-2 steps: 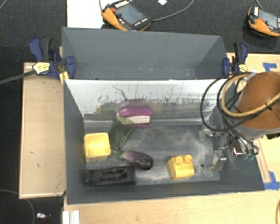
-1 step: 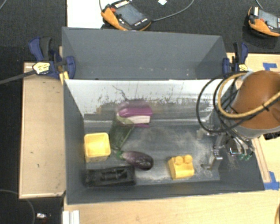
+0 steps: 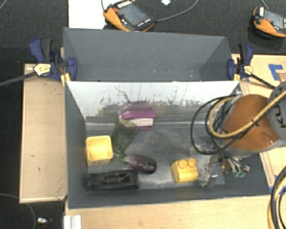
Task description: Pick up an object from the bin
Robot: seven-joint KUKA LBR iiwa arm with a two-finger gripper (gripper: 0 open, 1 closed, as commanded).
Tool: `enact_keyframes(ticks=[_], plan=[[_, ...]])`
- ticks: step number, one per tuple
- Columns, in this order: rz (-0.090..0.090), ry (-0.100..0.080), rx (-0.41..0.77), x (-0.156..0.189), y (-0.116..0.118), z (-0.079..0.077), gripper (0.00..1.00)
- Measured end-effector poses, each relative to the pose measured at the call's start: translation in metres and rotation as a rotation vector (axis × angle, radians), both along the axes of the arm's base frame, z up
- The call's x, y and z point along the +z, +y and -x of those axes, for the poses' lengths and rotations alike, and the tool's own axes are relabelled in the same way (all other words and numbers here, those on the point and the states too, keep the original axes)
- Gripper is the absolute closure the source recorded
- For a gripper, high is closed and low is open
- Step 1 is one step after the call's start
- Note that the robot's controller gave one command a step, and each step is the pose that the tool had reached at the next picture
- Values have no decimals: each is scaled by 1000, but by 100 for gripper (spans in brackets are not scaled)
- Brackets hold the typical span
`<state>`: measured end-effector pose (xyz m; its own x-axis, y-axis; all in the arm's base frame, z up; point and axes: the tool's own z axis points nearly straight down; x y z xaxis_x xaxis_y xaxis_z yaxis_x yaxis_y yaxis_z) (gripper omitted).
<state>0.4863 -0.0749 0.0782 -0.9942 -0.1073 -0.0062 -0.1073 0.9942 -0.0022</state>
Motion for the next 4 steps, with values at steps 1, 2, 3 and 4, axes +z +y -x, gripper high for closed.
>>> enact_keyframes(ticks=[1, 2, 3, 4], plan=[[1, -13, 22, -8, 35, -15, 100], [1, -13, 23, -8, 35, -15, 100], [5, -18, 209, 13, -33, -58, 100], [-1, -16, 49, 98, 41, -28, 100]])
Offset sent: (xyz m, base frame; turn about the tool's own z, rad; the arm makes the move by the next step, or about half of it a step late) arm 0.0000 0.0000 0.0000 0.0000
